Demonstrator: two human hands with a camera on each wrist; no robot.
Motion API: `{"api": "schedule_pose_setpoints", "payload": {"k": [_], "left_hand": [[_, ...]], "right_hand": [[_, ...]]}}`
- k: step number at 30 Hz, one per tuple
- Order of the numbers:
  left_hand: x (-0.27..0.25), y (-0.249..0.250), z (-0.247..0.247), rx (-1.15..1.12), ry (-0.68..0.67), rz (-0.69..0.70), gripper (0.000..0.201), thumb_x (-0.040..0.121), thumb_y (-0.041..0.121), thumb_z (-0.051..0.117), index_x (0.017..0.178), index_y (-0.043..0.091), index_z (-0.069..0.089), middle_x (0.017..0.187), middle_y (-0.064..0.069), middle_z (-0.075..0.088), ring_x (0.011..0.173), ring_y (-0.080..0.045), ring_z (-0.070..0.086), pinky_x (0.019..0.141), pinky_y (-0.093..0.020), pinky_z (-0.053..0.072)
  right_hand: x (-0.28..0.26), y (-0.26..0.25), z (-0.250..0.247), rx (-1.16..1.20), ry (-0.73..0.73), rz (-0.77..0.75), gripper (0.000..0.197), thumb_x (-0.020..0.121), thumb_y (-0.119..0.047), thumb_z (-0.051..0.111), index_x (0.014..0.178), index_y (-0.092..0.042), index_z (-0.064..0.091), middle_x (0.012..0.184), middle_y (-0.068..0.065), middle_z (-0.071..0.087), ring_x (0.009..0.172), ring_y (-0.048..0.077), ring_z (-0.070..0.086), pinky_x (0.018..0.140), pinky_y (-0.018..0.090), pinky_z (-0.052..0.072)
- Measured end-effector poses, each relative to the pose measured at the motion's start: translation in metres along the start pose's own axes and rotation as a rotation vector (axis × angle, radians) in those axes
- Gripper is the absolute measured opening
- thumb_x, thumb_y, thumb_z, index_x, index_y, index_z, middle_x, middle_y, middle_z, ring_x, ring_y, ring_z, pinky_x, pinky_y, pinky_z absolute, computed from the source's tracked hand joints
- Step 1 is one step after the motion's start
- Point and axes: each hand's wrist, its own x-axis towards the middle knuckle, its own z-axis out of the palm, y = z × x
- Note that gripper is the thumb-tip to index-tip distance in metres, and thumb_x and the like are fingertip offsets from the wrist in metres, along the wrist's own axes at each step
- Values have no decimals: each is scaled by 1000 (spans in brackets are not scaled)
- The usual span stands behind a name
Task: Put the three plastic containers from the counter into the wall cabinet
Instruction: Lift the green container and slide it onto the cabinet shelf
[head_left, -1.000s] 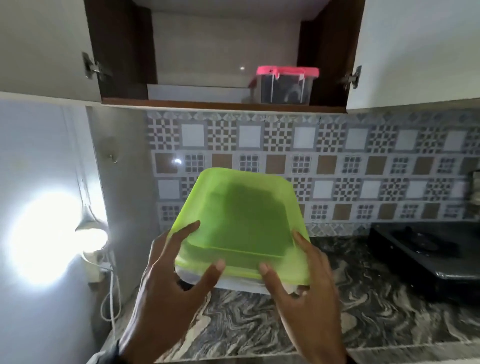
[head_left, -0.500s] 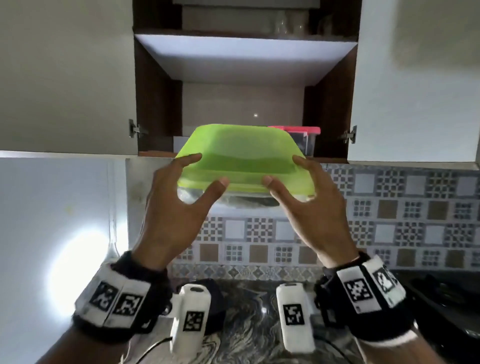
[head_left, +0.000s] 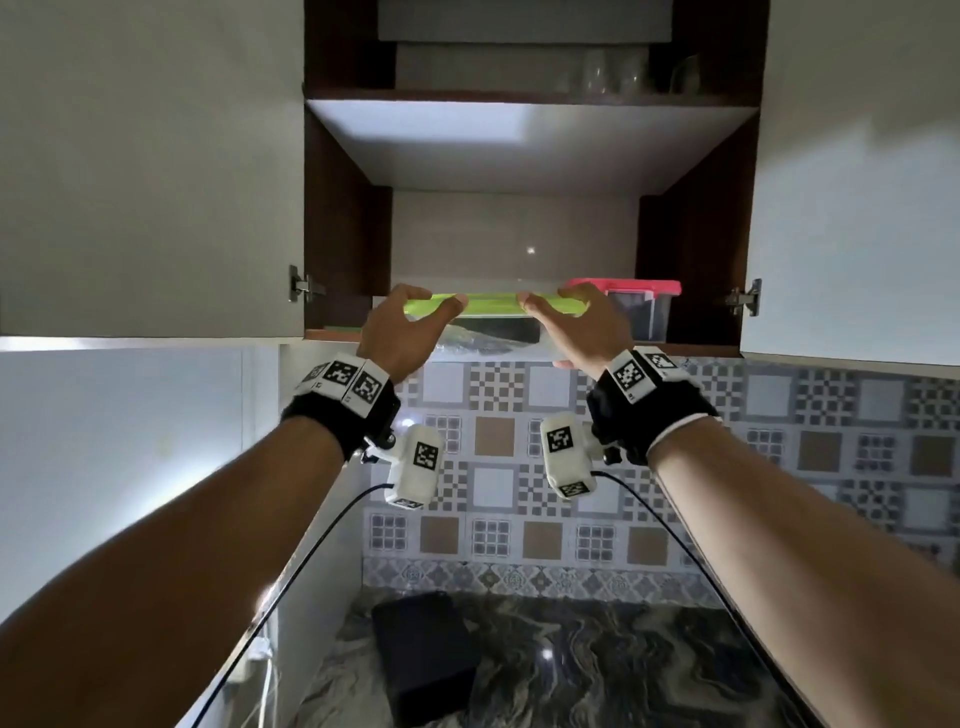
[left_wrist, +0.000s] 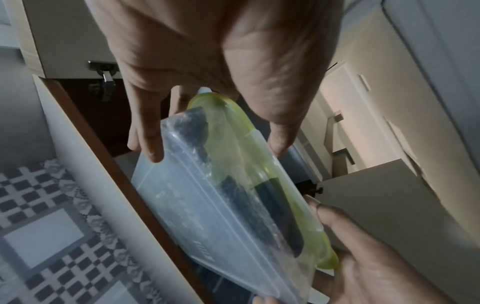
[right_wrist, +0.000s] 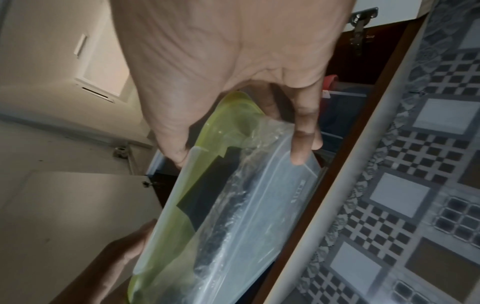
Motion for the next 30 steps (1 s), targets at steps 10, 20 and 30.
{"api": "schedule_pose_setpoints", "payload": {"k": [10, 20, 30], "left_hand": [[71, -17, 18, 212, -212, -17, 85, 72, 83, 61, 136, 27, 51, 134, -4, 59, 110, -23, 61, 96, -39, 51], [129, -32, 65, 437, -159, -21, 88, 75, 86, 52, 141, 27, 51, 148, -13, 44, 126, -37, 55, 96, -40, 45], [185, -34, 125, 669, -239, 8, 86, 87, 78, 46, 146, 17, 48, 143, -10, 58, 123, -33, 58, 86, -37, 41]], "right_hand": [[65, 31, 25, 8, -105, 106, 108, 49, -85, 74, 133, -21, 50, 131, 6, 59, 101, 23, 67, 76, 44, 66], [127, 60, 44, -368, -60, 38, 94, 74, -89, 50, 135, -18, 49, 130, 15, 62, 111, 34, 66, 94, 44, 56], [183, 102, 45, -458, -75, 63, 81, 79, -79, 55, 135, -20, 58, 126, 7, 70, 107, 31, 69, 89, 37, 56]]}}
